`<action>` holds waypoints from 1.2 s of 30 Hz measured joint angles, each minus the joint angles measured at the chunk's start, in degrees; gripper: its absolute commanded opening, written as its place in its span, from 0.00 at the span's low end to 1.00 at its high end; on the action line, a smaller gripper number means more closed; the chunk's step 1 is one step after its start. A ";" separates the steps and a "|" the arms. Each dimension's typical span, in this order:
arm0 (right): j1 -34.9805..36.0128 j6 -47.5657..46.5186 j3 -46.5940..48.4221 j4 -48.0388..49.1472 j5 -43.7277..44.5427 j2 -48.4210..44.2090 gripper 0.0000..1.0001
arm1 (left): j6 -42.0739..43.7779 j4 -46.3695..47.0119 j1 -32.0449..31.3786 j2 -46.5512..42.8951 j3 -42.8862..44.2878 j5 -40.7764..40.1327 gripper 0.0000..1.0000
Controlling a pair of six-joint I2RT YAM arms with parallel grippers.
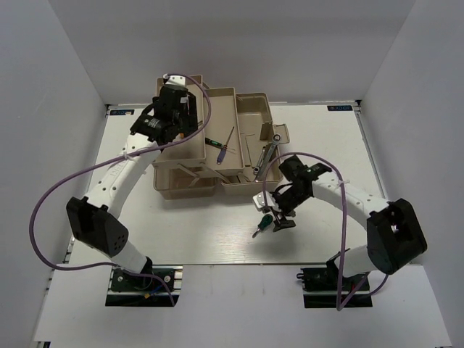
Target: Sort the tools into containers
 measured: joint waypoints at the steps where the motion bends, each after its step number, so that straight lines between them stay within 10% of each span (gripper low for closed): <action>1: 0.70 1.27 -1.14 2.38 1.11 0.00 0.77 | 0.00 -0.15 0.13 -0.07 0.61 0.26 0.85; 13: 8.24 7.41 -7.19 22.60 14.73 5.79 0.63 | -7.13 -9.75 6.75 -16.85 -6.54 -3.52 0.94; 21: 8.50 4.07 -8.26 24.11 17.31 5.81 0.00 | -18.49 -12.09 16.87 -26.86 -24.79 1.84 0.98; 24: 7.78 3.43 -6.91 15.26 15.50 4.61 0.00 | -21.57 -8.35 20.35 -29.16 -28.68 6.86 0.99; 30: 6.34 9.86 18.86 -6.05 1.40 2.32 0.00 | -24.92 -1.29 27.71 -29.22 -34.29 18.40 0.99; 36: 6.91 37.86 40.33 5.90 -0.98 3.82 0.00 | -26.27 4.00 31.01 -24.13 -36.24 26.36 0.99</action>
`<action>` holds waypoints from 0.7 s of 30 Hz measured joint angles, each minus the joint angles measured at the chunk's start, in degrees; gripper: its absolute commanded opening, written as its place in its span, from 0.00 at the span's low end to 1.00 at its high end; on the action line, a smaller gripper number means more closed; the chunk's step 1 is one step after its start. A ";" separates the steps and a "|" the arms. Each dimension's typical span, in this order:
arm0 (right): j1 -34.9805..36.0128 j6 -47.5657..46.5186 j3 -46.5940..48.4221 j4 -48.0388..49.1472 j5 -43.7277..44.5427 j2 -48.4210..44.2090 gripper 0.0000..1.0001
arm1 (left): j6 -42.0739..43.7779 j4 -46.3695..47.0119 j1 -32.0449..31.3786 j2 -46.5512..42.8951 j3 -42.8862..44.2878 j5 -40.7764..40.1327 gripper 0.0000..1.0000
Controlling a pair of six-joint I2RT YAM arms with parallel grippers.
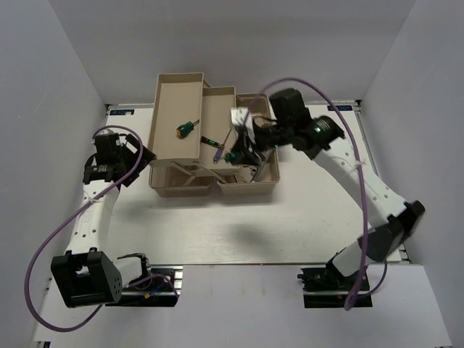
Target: Sort the tools into containers
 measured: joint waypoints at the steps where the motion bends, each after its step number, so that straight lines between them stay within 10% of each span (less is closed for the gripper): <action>1: 0.22 4.74 4.17 0.94 1.01 2.23 0.00 | -0.04 0.28 0.20 0.37 0.02 0.94 0.99; 6: 1.88 23.41 27.50 11.91 7.21 20.72 0.00 | 0.68 -0.59 0.59 0.15 1.22 2.89 0.99; 14: 4.81 39.65 30.60 26.69 16.39 36.35 0.00 | 2.49 -3.52 1.07 -4.35 3.13 6.19 0.99; 18: 6.08 41.75 30.21 28.41 17.68 40.37 0.50 | 3.10 -4.22 1.11 -7.32 7.91 6.67 0.99; 21: 6.69 41.72 29.94 28.85 17.16 40.63 0.68 | 3.30 -5.55 1.16 -8.87 11.96 5.42 0.99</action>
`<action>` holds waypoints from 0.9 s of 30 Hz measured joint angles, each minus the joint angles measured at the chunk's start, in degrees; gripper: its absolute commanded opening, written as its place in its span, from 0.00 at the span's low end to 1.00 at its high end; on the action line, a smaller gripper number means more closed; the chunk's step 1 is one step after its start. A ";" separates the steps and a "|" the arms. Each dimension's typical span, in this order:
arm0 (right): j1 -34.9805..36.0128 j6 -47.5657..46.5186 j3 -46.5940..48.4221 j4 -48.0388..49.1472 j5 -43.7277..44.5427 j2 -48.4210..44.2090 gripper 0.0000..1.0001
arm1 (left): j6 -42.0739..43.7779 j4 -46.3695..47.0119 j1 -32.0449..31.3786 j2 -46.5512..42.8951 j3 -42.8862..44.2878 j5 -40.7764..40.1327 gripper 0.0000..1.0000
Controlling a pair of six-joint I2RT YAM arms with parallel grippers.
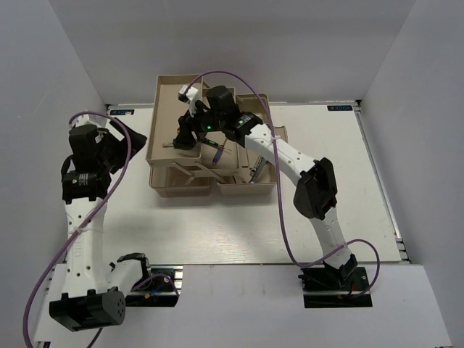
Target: Sort the tools into containers
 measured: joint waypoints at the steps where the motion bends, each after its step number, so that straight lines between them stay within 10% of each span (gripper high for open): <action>1: 0.09 -0.02 0.00 0.61 -0.63 -0.17 0.70 | 0.11 -0.39 0.00 -0.35 1.05 -1.01 0.99; 6: -0.15 -0.66 -5.33 5.07 -4.46 -4.35 0.62 | -1.20 -4.74 0.00 -2.58 2.51 -9.68 0.96; 8: -0.59 -1.40 -9.55 8.44 -8.39 -7.67 0.38 | -2.43 -6.56 0.00 -3.39 1.95 -12.96 0.66; 9: -0.81 -2.32 -12.13 11.04 -10.91 -9.60 0.01 | -3.43 -7.34 0.00 -3.85 1.49 -14.21 0.48; 10: -0.94 -3.76 -15.08 13.16 -13.46 -11.74 0.00 | -4.13 -8.02 0.00 -4.42 0.52 -15.45 0.22; 12: -1.25 -7.65 -21.92 16.63 -19.41 -16.94 0.00 | -5.31 -9.49 0.02 -5.66 -1.84 -17.18 0.13; 15: -0.42 -18.23 -29.77 17.00 -25.97 -23.06 0.00 | -7.26 -11.10 0.00 -7.52 -6.14 -18.16 0.31; 17: 1.27 -26.95 -31.65 14.08 -27.74 -24.68 0.34 | -8.85 -11.87 0.00 -8.83 -9.62 -17.99 0.63; 19: 3.82 -35.36 -33.38 11.17 -27.06 -25.22 0.49 | -11.32 -12.15 0.00 -10.27 -14.40 -17.22 0.80; 27: 14.14 -53.62 -42.73 9.03 -11.76 -23.17 0.66 | -13.97 -12.24 0.11 -10.91 -20.17 -14.84 0.85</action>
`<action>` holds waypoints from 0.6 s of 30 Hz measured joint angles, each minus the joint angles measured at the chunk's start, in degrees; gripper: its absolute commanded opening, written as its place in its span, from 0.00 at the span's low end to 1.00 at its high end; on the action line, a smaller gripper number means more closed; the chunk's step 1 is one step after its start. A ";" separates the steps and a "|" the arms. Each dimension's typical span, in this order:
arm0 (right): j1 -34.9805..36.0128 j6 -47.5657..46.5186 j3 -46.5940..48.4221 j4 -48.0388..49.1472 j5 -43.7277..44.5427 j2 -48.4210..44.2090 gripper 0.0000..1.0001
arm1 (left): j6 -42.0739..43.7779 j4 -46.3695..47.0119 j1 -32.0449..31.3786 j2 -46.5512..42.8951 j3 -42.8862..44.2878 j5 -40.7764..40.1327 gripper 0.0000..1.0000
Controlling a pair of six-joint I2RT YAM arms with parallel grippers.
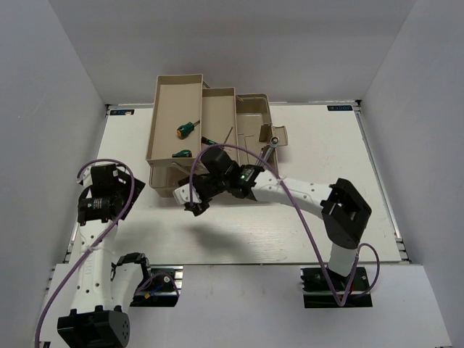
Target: Sort the tools into containers
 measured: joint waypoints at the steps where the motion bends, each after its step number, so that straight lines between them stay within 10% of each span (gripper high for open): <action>1: 0.79 -1.03 -0.70 0.76 2.29 0.52 0.66 | -0.15 0.13 0.13 -0.02 0.00 0.11 0.85; 18: 4.98 -6.67 2.08 14.21 27.82 15.50 0.58 | -5.99 2.80 0.48 -2.91 -10.75 4.61 0.85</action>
